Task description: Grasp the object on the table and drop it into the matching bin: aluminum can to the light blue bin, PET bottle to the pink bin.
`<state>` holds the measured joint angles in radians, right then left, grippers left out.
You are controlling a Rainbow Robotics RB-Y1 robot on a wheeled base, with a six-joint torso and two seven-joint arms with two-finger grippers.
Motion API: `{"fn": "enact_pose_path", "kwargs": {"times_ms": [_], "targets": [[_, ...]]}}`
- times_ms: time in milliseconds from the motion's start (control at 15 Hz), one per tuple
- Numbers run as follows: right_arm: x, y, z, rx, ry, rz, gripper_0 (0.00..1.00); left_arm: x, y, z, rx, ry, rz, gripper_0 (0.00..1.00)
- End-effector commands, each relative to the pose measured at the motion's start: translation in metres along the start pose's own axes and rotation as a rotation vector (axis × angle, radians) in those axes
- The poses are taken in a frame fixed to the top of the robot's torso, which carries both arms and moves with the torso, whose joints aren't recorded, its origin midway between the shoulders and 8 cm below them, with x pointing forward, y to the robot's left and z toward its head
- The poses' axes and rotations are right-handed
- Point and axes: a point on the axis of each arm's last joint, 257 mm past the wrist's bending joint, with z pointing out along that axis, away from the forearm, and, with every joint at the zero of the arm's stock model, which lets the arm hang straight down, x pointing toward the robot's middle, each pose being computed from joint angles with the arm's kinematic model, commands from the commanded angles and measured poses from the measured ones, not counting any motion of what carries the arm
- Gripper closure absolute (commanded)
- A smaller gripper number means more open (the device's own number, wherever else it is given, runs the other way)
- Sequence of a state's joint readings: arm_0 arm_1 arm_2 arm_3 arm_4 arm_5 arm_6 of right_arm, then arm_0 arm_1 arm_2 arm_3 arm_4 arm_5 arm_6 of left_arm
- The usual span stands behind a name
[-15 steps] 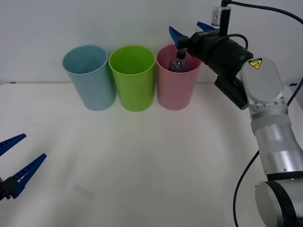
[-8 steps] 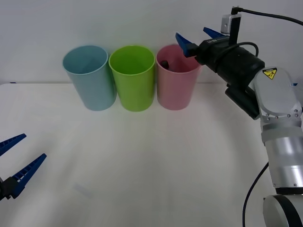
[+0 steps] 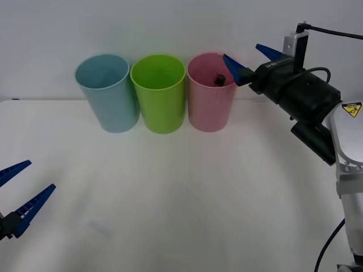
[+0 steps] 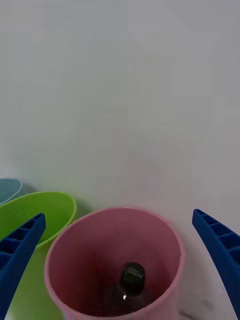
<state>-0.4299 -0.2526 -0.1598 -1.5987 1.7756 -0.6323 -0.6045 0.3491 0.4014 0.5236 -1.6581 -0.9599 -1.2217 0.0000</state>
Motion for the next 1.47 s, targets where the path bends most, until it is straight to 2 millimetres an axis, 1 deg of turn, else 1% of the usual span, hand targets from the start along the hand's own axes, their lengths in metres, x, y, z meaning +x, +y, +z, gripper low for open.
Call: {"fn": "enact_pose_path", "kwargs": {"times_ms": [67, 267, 400, 467, 600, 667, 800, 867, 1000, 1067, 1267, 1467], "targets": [[0.004, 0.000, -0.016, -0.001, 0.004, -0.002, 0.00, 0.000, 0.000, 0.000, 0.000, 0.000, 0.000, 0.00], [0.014, 0.000, -0.038, -0.006, 0.021, -0.001, 0.00, 0.000, 0.000, 0.000, 0.000, 0.000, 0.000, 0.00], [0.021, 0.000, -0.059, -0.007, 0.032, 0.000, 0.00, 0.000, 0.000, 0.000, 0.000, 0.000, 0.000, 0.00], [0.024, 0.001, -0.066, -0.011, 0.038, 0.004, 0.00, 0.000, 0.000, 0.000, 0.000, 0.000, 0.000, 0.00], [0.037, 0.003, -0.088, -0.013, 0.060, 0.003, 0.00, 0.000, 0.000, 0.000, 0.000, 0.000, 0.000, 0.00], [0.042, 0.004, -0.096, -0.012, 0.067, 0.005, 0.00, 0.000, 0.000, 0.000, 0.000, 0.000, 0.000, 0.00], [0.050, 0.008, -0.118, -0.014, 0.082, 0.004, 0.00, 0.000, 0.000, 0.000, 0.000, 0.000, 0.000, 0.00], [0.053, 0.007, -0.125, -0.011, 0.086, 0.003, 0.00, 0.000, 0.000, 0.000, 0.000, 0.000, 0.000, 0.00], [0.063, 0.003, -0.147, 0.003, 0.101, -0.050, 0.00, 0.000, 0.000, 0.000, 0.000, 0.000, 0.000, 0.00], [0.066, 0.002, -0.153, 0.005, 0.106, -0.062, 0.00, 0.000, 0.000, 0.000, 0.000, 0.000, 0.000, 0.00], [0.080, -0.001, -0.179, -0.005, 0.141, -0.094, 0.00, 0.000, 0.000, 0.000, 0.000, 0.000, 0.000, 0.00], [0.092, 0.001, -0.203, -0.025, 0.178, -0.073, 0.00, 0.000, 0.000, 0.000, 0.000, 0.000, 0.000, 0.00]]}}
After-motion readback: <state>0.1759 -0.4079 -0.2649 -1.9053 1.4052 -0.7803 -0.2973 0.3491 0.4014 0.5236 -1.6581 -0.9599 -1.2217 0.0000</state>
